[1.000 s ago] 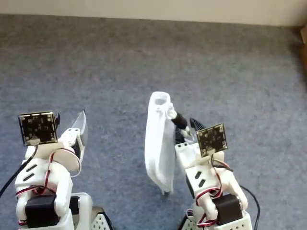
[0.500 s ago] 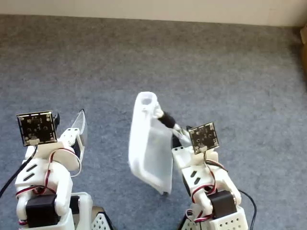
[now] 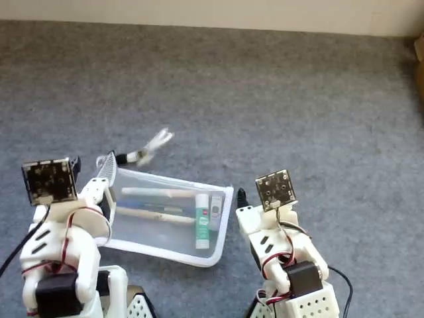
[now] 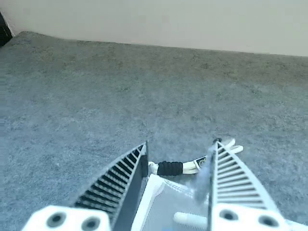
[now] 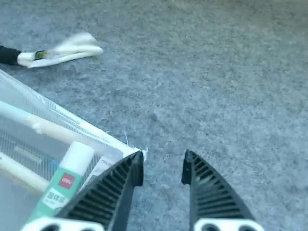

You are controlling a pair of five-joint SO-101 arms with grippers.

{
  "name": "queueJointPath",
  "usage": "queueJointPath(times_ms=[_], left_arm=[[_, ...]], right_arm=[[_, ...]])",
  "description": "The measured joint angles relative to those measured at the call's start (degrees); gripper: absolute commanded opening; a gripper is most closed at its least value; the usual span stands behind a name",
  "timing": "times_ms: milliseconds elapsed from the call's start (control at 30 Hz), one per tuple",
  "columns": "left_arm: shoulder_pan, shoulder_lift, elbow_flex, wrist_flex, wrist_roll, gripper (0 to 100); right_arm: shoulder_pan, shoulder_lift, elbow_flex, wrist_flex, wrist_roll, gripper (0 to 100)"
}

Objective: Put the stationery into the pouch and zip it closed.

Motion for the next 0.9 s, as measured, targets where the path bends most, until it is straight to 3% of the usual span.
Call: queueJointPath(times_ms=[200, 400, 533, 667, 900], left_arm=[[-0.1, -9.7, 0.6, 0.0, -0.1, 21], [0.1, -10.4, 1.8, 0.0, -0.1, 21], [-0.1, -10.4, 1.8, 0.0, -0.1, 12], [-0.1, -10.4, 1.8, 0.0, -0.1, 1], [-0.2, -10.4, 6.6, 0.0, -0.1, 3]], right_arm=[[0.0, 0.0, 0.0, 0.0, 0.0, 13.1], [0.0, 0.0, 0.0, 0.0, 0.0, 12.2], [0.0, 0.0, 0.0, 0.0, 0.0, 0.5], [0.0, 0.0, 0.0, 0.0, 0.0, 0.7], [0.0, 0.0, 0.0, 0.0, 0.0, 0.5]])
